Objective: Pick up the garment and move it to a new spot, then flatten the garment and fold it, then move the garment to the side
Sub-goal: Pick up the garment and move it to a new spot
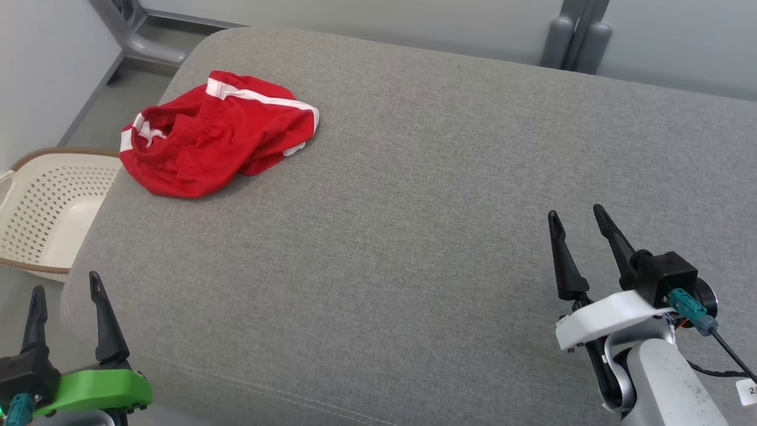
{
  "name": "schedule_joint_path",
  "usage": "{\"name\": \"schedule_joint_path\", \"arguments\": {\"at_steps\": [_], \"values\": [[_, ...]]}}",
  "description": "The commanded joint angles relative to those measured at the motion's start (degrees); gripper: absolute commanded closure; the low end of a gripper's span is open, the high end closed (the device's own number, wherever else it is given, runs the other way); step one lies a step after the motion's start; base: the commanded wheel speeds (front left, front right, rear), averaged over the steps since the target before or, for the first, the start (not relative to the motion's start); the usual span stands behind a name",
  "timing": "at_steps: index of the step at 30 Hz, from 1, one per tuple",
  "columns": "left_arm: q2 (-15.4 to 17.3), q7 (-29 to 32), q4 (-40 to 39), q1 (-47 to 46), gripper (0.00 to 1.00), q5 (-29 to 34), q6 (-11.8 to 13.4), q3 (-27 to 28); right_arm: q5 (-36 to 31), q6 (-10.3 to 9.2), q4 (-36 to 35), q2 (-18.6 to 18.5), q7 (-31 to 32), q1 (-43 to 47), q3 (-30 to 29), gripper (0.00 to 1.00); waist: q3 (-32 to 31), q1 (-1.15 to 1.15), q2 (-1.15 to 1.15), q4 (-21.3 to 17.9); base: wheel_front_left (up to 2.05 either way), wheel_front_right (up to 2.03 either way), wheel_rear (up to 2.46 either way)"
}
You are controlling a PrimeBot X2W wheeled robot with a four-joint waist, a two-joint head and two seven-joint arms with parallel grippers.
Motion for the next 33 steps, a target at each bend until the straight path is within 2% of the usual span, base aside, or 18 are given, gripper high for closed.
{"name": "schedule_joint_path", "arguments": {"at_steps": [1, 9, 15, 23, 25, 33], "values": [[-0.2, 0.0, -0.1, 0.8, 0.0, 0.1, 0.1, 0.3, -0.3, -0.08, 0.2, -0.4, -0.2, -0.7, 0.1, 0.0, 0.0, 0.0, 0.0, 1.0, 0.0, 0.0, 0.0], [-0.3, 0.0, -0.1, -0.1, 0.0, 0.1, -0.2, 1.4, -0.5, -0.08, 0.0, -0.5, -0.2, -0.6, 0.7, 0.0, 0.5, 0.0, 0.0, 1.2, 0.0, 0.0, 0.0], [0.6, 0.0, 1.1, -5.2, 0.0, -1.4, -1.1, 2.9, -0.6, -0.08, -0.6, -1.2, -0.2, -1.9, 0.7, 0.0, 2.3, 0.0, 0.0, -0.2, 0.0, 0.0, 0.0], [5.7, 0.0, 4.4, -18.2, 0.0, -2.3, -2.3, 4.8, -1.7, -0.08, -3.8, -3.4, 0.3, -7.0, 1.5, 0.0, 8.5, 0.0, 0.0, -5.5, 0.0, 0.0, 0.0], [7.9, 0.0, 6.8, -22.4, 0.0, -2.3, -2.9, 4.7, -2.1, -0.08, -5.1, -4.2, 0.8, -8.4, 1.4, 0.0, 10.7, 0.0, 0.0, -7.0, 0.0, 0.0, 0.0], [13.7, 0.0, 15.3, -37.3, 0.0, -2.3, -4.0, 2.6, -3.5, -0.08, -11.5, -7.4, 3.2, -12.0, 0.4, 0.0, 18.8, 0.0, 0.0, -12.5, 0.0, 0.0, 0.0]]}}
